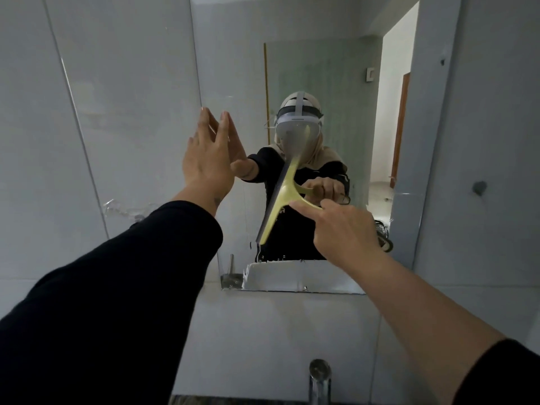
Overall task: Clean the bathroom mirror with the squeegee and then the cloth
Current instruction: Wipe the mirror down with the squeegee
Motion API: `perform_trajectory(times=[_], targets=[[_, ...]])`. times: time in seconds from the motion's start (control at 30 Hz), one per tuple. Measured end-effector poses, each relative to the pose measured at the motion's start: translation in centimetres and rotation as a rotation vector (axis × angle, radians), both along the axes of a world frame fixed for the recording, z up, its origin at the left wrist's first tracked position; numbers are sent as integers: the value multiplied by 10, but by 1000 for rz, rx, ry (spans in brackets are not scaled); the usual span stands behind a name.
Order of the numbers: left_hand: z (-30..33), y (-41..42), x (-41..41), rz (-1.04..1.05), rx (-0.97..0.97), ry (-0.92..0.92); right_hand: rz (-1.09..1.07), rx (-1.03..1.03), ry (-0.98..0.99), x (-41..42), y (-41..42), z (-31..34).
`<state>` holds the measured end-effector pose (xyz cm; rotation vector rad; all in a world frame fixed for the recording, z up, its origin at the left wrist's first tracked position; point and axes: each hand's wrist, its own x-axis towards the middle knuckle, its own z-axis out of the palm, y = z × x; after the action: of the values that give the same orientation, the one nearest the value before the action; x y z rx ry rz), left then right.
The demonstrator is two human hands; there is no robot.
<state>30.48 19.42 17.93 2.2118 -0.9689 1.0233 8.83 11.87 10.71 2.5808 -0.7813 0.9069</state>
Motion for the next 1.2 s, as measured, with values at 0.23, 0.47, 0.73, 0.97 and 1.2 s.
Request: perform_trajectory(times=[0.23, 0.47, 0.73, 0.97, 1.2], targets=[[-13, 2, -5, -28, -10, -53, -77, 71, -43, -34, -22, -3], [-43, -7, -23, -113, 20, -77, -84, 182, -96, -51, -32, -9], [-67, -12, -30, -132, 11, -52, -116, 308, -283, -77, -45, -31], [-65, -11, -25, -170, -34, -13, -58, 467, -462, -68, -43, -63], [-66, -11, -27, -177, -50, 18, -34, 658, -676, -43, -28, -89]])
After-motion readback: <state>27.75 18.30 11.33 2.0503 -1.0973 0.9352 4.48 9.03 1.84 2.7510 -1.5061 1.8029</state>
